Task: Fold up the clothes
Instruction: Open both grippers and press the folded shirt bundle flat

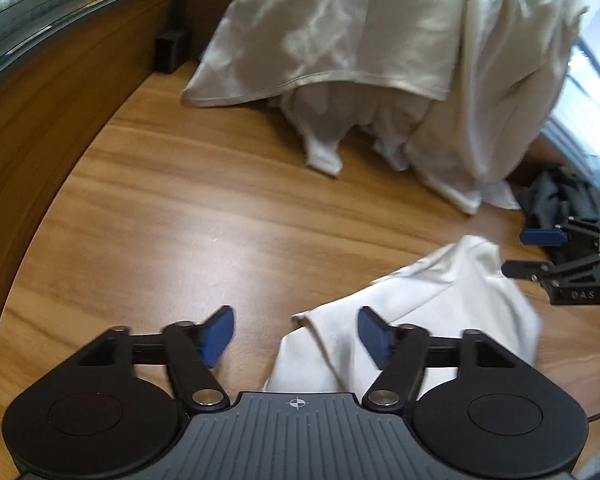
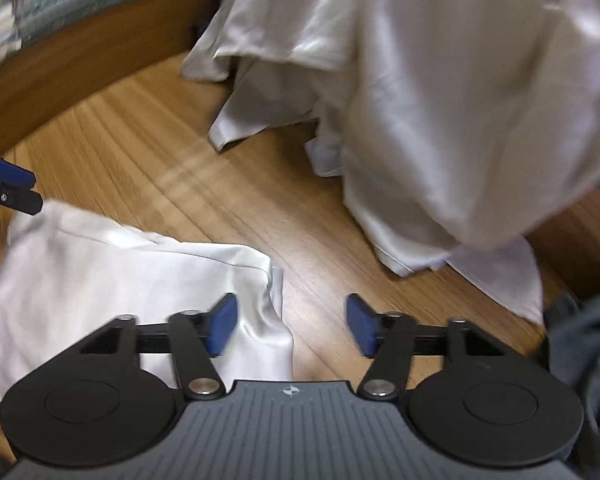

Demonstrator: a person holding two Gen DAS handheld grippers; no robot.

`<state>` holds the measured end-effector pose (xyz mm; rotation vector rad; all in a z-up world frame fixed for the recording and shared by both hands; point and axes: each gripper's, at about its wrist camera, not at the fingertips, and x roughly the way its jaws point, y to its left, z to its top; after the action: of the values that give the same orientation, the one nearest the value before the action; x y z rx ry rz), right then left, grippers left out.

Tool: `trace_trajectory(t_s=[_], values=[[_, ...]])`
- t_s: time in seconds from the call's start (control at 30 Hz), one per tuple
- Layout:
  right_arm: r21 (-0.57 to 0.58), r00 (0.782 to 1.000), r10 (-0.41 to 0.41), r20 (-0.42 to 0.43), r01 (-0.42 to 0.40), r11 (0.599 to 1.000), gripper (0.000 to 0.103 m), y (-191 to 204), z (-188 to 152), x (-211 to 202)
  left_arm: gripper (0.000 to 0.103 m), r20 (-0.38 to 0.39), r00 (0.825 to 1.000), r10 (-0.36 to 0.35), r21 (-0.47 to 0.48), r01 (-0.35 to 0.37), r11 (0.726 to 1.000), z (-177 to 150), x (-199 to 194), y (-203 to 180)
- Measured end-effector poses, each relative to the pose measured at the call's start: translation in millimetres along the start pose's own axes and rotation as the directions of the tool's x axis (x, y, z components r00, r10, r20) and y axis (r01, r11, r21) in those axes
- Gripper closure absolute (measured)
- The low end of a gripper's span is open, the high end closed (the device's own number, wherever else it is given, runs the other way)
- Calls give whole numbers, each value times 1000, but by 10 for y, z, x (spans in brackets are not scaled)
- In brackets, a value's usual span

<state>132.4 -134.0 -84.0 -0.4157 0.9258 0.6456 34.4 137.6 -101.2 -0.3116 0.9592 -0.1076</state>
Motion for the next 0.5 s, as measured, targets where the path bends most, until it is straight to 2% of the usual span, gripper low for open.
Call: trace_trajectory(t_s=[0.1,0.23,0.4,0.5], values=[[89,1000,1,0,-1,996,26,-32,-141,-259,24,-14,999,-37,52,38,998,80,43,-41],[227,999,31,-15,-27,973,21,-42,-401,-515,22,-76,994,-75,160,86,983,175,254,-220],[419,997,80,-23,-63,906,17,27,-842,-649,15,-159,972,-174,237,209,949,264,509,-479],[500,995,100,-28,-73,863,17,106,-1071,-611,13,-215,957,-193,306,254,918,304,668,-663]])
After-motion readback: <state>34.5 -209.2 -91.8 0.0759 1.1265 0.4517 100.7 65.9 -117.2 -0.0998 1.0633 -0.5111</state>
